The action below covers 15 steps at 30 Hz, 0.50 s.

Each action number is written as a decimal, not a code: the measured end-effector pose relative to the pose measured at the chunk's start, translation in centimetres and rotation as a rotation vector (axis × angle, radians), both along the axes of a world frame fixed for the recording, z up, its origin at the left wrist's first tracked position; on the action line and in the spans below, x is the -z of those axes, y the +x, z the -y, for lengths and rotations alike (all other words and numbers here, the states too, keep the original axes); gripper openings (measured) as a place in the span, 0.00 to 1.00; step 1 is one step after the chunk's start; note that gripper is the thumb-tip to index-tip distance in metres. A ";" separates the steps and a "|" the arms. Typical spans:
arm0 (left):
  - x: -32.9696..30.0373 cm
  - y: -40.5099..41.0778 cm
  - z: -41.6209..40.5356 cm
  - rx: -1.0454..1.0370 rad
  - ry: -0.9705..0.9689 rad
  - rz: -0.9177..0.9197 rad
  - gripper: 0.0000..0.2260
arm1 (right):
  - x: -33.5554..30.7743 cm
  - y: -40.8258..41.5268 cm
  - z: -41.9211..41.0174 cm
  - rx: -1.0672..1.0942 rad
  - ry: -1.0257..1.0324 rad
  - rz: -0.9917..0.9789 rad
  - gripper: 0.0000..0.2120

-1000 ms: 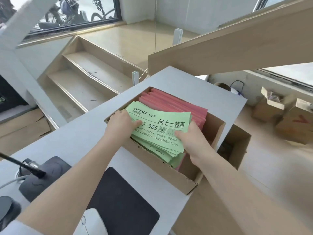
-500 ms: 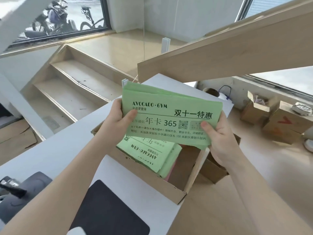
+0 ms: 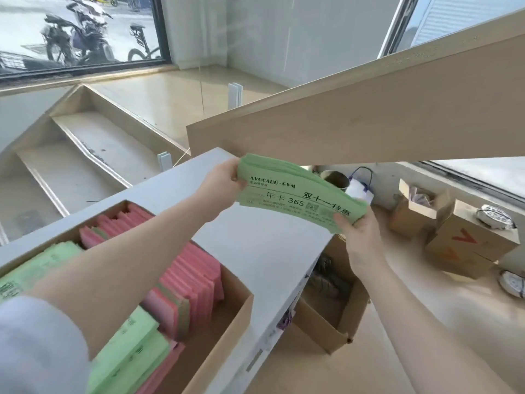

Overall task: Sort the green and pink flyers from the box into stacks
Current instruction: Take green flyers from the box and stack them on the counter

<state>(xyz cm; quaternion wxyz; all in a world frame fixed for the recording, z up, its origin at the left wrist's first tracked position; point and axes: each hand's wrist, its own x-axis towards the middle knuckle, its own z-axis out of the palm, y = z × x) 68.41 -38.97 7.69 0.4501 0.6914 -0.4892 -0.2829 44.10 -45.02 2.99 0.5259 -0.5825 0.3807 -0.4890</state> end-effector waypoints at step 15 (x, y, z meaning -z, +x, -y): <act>6.0 1.9 9.4 -0.266 0.380 -0.399 0.10 | 6.5 4.2 11.1 -0.165 0.223 -0.125 0.18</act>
